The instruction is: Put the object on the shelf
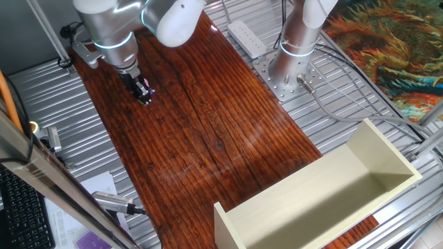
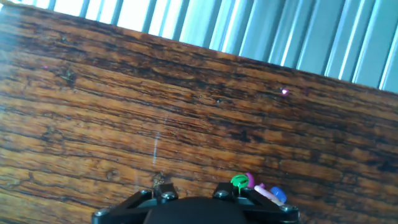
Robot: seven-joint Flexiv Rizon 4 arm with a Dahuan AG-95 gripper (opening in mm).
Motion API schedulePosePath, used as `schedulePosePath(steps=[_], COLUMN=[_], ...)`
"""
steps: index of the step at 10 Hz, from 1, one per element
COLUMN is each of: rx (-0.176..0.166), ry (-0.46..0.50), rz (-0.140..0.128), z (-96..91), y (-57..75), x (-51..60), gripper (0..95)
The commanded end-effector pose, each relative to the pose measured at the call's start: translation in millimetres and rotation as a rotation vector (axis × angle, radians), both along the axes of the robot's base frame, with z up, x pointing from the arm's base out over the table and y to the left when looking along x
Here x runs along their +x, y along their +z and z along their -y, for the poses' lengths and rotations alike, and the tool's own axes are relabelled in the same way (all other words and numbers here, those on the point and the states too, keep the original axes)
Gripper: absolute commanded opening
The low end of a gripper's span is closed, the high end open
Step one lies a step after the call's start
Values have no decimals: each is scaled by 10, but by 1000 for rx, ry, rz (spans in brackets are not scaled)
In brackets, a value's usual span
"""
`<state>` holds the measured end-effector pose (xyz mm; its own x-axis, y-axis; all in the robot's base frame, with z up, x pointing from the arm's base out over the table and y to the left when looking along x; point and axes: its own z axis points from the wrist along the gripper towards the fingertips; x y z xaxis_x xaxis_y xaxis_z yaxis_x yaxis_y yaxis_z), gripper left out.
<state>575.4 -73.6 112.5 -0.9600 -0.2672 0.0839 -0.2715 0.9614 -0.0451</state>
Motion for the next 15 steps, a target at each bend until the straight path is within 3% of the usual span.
schedulePosePath(steps=[1,4,8,15], rx=[7,5,19,27], ry=[242,300,468,518], rz=[-14,-12,-19,-26], z=[162,383,754,842], y=[-66,-163,-360,-488], x=[26,56,59,57], gripper=[760,760,760,760])
